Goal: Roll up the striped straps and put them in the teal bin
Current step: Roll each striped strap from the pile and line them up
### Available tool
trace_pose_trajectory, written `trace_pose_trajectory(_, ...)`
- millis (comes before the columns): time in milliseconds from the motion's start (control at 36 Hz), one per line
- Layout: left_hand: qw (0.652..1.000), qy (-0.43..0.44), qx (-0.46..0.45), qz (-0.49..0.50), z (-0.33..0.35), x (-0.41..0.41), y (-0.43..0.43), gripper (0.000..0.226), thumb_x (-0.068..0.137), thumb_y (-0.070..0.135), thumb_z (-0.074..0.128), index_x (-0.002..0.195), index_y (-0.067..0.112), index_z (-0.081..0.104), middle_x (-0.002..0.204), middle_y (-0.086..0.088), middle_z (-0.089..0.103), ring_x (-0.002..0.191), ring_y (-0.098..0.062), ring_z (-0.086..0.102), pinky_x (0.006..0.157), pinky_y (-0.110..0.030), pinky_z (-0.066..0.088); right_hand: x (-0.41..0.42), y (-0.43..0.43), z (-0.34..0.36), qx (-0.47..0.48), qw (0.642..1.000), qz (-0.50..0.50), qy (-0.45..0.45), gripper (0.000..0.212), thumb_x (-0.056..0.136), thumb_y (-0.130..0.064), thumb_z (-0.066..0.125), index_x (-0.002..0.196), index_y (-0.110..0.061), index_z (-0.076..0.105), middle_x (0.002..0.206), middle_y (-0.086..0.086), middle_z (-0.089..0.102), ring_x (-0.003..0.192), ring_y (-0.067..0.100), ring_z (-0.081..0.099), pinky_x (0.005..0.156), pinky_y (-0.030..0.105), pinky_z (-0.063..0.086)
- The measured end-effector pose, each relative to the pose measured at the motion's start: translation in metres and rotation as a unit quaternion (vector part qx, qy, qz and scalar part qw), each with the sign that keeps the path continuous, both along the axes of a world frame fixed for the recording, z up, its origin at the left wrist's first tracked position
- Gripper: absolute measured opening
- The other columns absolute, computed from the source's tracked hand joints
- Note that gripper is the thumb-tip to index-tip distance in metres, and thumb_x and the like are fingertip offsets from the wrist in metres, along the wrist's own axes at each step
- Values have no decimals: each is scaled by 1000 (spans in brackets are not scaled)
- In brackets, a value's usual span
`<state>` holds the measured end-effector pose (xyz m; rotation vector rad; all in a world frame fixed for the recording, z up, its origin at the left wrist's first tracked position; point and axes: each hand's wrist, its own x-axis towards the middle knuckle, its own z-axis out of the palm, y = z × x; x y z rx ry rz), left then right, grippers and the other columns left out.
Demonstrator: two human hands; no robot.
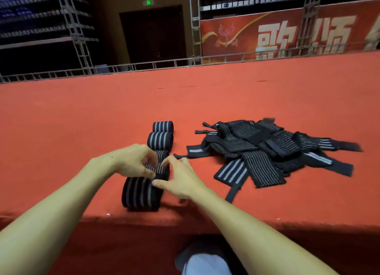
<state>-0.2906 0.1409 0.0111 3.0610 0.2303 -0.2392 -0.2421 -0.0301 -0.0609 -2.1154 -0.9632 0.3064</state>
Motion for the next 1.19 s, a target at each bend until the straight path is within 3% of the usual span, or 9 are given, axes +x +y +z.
trace_pose_trajectory(139, 996, -51, -14, -74, 2, 41, -40, 18, 86, 29, 72, 102, 21, 71, 89, 6, 65, 81, -10, 58, 70, -21, 40, 50, -49, 16, -42, 996, -52, -63, 50, 83, -47, 73, 122, -23, 53, 121, 7, 43, 115, 28, 53, 105, 39, 42)
trace_pose_trajectory(250, 991, -64, -32, -110, -5, 84, -76, 18, 88, 30, 71, 103, 19, 71, 99, 0, 70, 94, -14, 63, 79, -25, 47, 94, -99, 27, -84, 987, -100, -94, 43, 85, -45, 71, 117, -22, 53, 115, 4, 41, 106, 25, 56, 100, 39, 45)
trace_pose_trajectory(583, 980, -65, -11, -188, -10, 231, -137, 13, 87, 23, 70, 98, 16, 70, 86, 6, 59, 82, -13, 53, 72, -25, 40, 207, -175, 34, -145, 961, -183, -146, 40, 87, -47, 68, 113, -21, 54, 115, 5, 44, 110, 30, 55, 97, 44, 47)
trace_pose_trajectory(667, 979, -62, -4, -195, -9, 269, -147, 16, 88, 21, 68, 102, 13, 70, 96, -2, 67, 88, -19, 59, 72, -26, 40, 228, -176, 29, -158, 958, -183, -153, 41, 88, -48, 67, 113, -20, 52, 115, 6, 44, 110, 32, 55, 95, 45, 48)
trace_pose_trajectory(806, 975, -44, -7, -218, -16, 320, -158, 26, 89, 21, 69, 113, 15, 66, 112, -7, 66, 103, -24, 59, 83, -30, 47, 254, -172, 20, -166, 955, -178, -167, 41, 87, -49, 67, 111, -20, 51, 108, 3, 44, 113, 33, 51, 96, 46, 47)
trace_pose_trajectory(917, 966, -27, -18, -258, -27, 339, -160, 29, 84, 16, 71, 113, 14, 66, 118, -9, 59, 109, -26, 57, 94, -37, 46, 265, -170, 10, -163, 958, -180, -155, 44, 84, -52, 69, 114, -22, 56, 115, 6, 50, 115, 33, 50, 98, 46, 46)
trace_pose_trajectory(1056, 949, -53, -47, -307, -37, 343, -160, 28, 77, 3, 68, 105, 7, 67, 137, -10, 52, 124, -23, 50, 104, -30, 38, 274, -170, 5, -123, 964, -198, -127, 43, 79, -52, 76, 110, -24, 64, 118, 5, 61, 118, 28, 54, 101, 39, 44)
trace_pose_trajectory(1194, 944, -61, -41, -322, -37, 343, -158, 28, 77, 6, 69, 103, 12, 62, 122, -5, 55, 116, -24, 49, 101, -33, 32, 275, -167, 11, -91, 969, -211, -88, 37, 72, -40, 86, 100, -26, 65, 116, 0, 67, 119, 21, 58, 99, 33, 44)
